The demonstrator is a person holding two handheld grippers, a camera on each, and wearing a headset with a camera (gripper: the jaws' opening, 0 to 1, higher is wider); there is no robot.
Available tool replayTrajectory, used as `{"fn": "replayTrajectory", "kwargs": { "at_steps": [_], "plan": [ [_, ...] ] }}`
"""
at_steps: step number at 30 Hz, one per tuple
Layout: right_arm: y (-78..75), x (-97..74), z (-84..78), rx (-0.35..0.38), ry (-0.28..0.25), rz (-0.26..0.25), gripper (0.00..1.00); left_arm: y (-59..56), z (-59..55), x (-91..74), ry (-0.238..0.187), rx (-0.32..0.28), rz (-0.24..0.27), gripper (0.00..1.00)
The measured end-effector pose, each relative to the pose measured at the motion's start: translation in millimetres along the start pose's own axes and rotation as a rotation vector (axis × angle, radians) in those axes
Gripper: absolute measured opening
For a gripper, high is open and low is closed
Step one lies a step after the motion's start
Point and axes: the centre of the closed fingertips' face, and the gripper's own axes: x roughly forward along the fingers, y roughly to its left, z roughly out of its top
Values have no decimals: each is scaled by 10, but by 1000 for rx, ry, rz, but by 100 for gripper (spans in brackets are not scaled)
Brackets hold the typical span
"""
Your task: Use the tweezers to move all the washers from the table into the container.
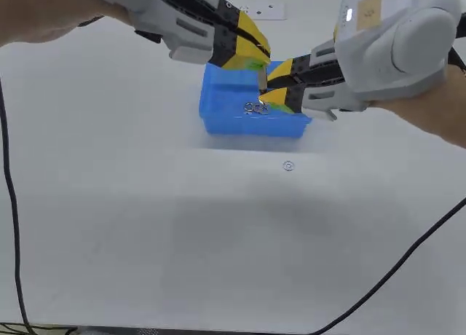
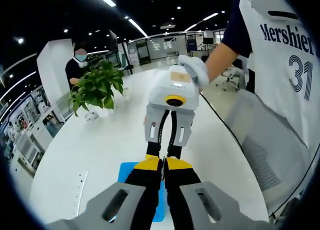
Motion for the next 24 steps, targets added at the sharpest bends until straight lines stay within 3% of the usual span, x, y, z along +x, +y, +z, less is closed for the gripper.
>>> {"fn": "replayTrajectory", "kwargs": {
  "at_steps": [13,24],
  "plan": [
    [-250,322,-360,6,43,11,9,319,-355,173,19,-42,17,6],
    [-156,559,-623,33,83,66,9,349,-694,352,65,-79,-16,6]
  ]
}}
